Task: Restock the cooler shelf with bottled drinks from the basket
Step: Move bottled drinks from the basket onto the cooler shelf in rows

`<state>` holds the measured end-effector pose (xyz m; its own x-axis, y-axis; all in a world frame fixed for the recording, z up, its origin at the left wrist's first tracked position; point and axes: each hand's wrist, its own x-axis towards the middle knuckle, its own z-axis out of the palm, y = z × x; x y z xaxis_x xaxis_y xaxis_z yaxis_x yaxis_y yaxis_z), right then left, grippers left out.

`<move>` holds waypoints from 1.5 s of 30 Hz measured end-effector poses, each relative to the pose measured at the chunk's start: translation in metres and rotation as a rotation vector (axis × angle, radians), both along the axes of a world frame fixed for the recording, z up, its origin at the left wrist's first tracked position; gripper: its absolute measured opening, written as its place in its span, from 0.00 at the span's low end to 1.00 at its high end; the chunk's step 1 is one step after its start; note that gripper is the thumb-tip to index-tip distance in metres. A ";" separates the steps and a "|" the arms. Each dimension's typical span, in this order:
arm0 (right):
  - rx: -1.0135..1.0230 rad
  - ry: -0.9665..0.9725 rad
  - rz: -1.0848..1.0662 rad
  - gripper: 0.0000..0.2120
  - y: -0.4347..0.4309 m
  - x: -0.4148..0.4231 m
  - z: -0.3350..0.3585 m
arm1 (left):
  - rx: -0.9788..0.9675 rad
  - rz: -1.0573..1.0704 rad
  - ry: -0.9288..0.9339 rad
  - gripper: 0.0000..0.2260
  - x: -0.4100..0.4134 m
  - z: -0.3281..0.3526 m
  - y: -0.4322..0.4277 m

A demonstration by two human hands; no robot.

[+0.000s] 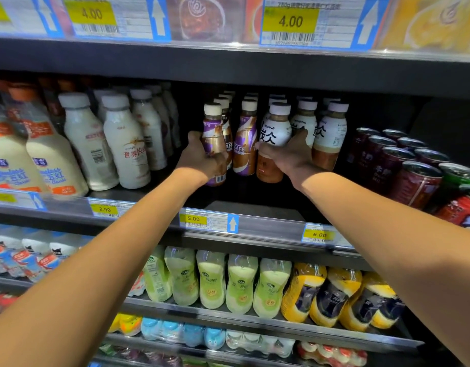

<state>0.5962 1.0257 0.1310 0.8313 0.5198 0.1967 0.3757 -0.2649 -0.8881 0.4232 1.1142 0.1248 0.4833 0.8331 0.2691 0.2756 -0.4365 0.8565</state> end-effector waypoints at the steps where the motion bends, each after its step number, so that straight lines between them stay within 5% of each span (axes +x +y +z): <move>1: 0.005 0.000 -0.004 0.53 0.001 -0.001 -0.001 | -0.001 -0.005 -0.002 0.26 0.000 0.000 0.000; 14: 0.021 -0.014 -0.012 0.44 -0.002 -0.004 -0.003 | -0.040 0.012 -0.002 0.30 -0.002 -0.001 0.000; 19: -0.066 -0.003 0.062 0.42 -0.015 -0.001 0.001 | -0.004 0.100 0.114 0.39 -0.012 0.007 0.004; 22: -0.209 -0.090 0.071 0.38 -0.037 -0.011 0.010 | 0.062 0.231 0.253 0.27 -0.032 0.016 -0.013; 25: -0.494 -0.321 0.081 0.22 -0.076 -0.031 0.026 | 0.316 0.240 0.323 0.12 -0.053 0.023 -0.053; 30: -0.724 -0.914 0.048 0.17 -0.181 -0.075 0.031 | 0.710 0.026 0.349 0.18 -0.060 0.041 -0.147; 33: -0.841 -1.021 0.021 0.14 -0.241 -0.092 0.028 | 0.911 -0.088 0.429 0.16 -0.051 0.033 -0.200; 40: -0.936 -0.910 -0.217 0.10 -0.387 -0.085 -0.037 | 1.067 -0.597 0.456 0.11 0.009 -0.015 -0.316; 45: -1.033 -0.606 -0.358 0.15 -0.483 -0.080 -0.077 | 1.229 -0.885 0.592 0.17 0.063 -0.043 -0.397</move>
